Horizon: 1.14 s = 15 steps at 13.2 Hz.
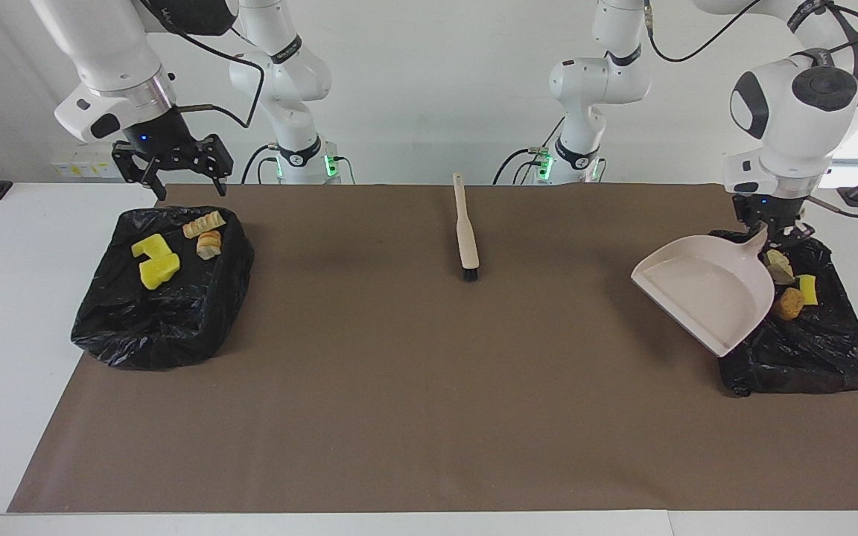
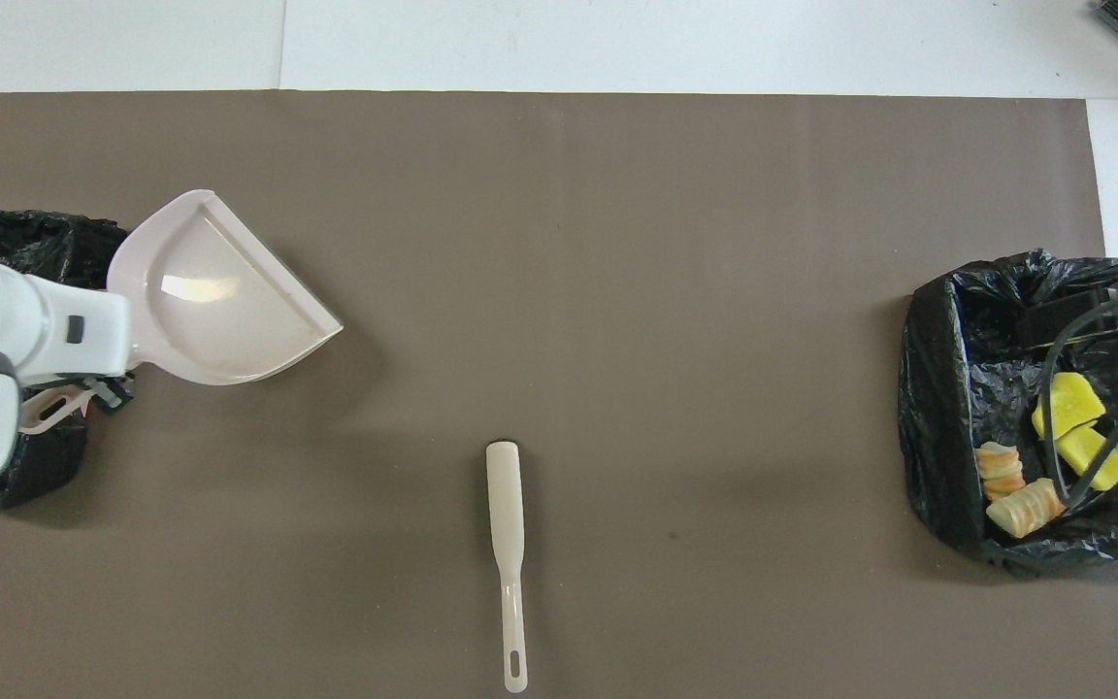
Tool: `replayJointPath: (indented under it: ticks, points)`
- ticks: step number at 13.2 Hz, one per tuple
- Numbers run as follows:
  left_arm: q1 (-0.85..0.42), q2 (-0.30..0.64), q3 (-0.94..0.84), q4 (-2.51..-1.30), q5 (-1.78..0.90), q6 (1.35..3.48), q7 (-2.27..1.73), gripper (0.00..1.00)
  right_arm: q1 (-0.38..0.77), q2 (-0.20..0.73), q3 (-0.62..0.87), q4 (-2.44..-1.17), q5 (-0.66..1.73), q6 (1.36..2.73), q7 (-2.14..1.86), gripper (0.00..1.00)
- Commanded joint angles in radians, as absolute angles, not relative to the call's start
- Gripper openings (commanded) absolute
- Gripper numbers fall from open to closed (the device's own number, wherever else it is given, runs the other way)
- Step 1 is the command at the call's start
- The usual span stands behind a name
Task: Sweep and dump trash in bin
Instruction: 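Bring the dustpan back and set it on the table with the left gripper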
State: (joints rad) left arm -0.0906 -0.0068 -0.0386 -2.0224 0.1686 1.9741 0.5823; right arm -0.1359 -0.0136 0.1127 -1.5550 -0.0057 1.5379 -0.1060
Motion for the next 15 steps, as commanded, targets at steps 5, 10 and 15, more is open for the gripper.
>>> replayJointPath:
  ticks: [5,10,15]
  points:
    - [-0.103,0.253,-0.331,-1.804,0.124,2.016,-0.128,0.00,-0.141,-0.028,0.117,-1.566,0.020,1.543,-0.017,1.00]
    - [-0.204,0.408,-0.356,-1.613,0.132,2.017,-0.446,0.00,-0.141,-0.028,0.117,-1.563,0.017,1.539,-0.020,1.00]
    - [-0.285,0.489,-0.350,-1.526,0.135,2.014,-0.590,0.00,-0.141,-0.028,0.117,-1.565,0.017,1.539,-0.020,1.00]
